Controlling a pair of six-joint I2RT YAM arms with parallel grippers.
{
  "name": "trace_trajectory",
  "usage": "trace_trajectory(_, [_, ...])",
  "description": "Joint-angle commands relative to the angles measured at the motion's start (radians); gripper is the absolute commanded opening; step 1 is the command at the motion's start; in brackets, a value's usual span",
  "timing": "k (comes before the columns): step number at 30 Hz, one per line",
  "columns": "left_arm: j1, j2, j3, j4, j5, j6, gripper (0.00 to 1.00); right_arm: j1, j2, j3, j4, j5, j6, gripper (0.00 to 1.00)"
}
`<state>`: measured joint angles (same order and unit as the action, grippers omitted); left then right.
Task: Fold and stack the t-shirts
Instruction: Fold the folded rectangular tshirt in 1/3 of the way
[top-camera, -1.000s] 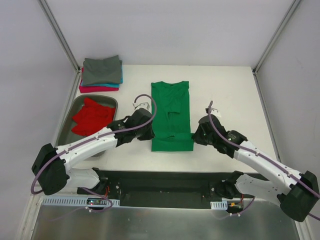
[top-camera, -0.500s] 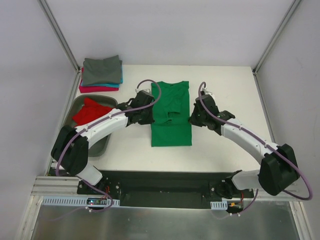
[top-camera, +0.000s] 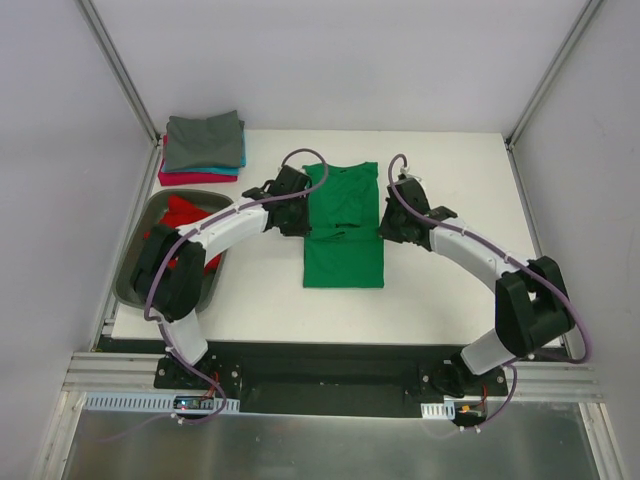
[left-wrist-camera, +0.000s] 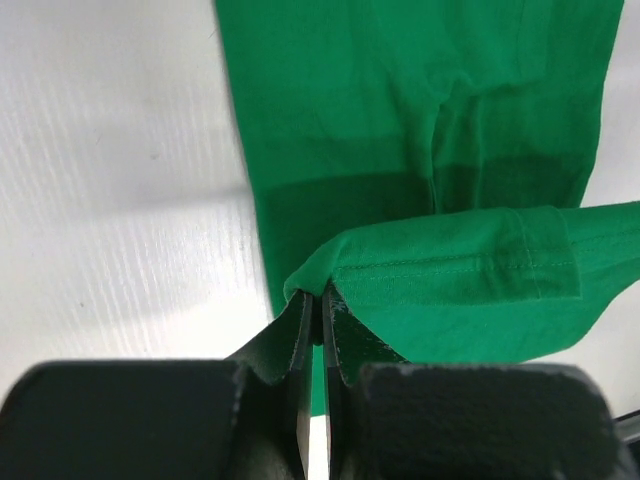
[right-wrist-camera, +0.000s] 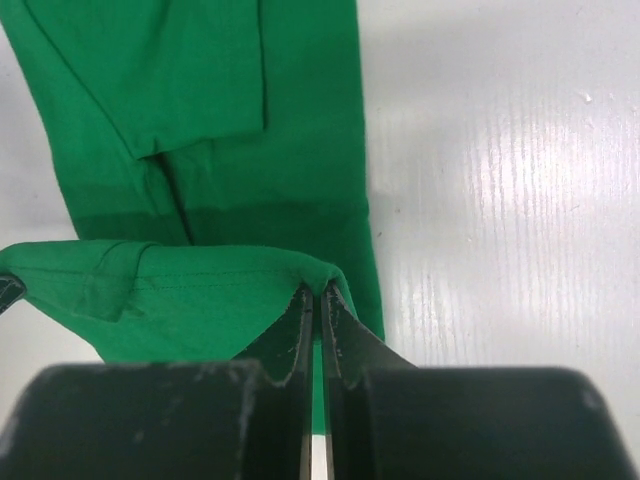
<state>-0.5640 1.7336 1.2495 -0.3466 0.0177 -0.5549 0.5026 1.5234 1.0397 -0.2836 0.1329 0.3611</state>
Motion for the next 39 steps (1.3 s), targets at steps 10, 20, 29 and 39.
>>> trace_trajectory(10, [0.058, 0.124, 0.085, -0.008, 0.045, 0.049, 0.00, -0.061, 0.155, 0.094, 0.058, -0.036, -0.016, 0.01])
trace_trajectory(20, [0.070, 0.135, 0.094, -0.020, 0.034, 0.050, 0.22, -0.075, 0.202, 0.115, 0.086, -0.050, -0.019, 0.15])
trace_trajectory(29, [0.072, -0.006, 0.013, -0.023, 0.068, 0.027, 0.99, -0.070, 0.121, 0.096, 0.057, -0.122, -0.062, 0.96])
trace_trajectory(39, [0.072, -0.423, -0.350, -0.003, 0.039, -0.079, 0.99, 0.053, 0.061, 0.000, 0.112, -0.294, -0.119, 0.96])
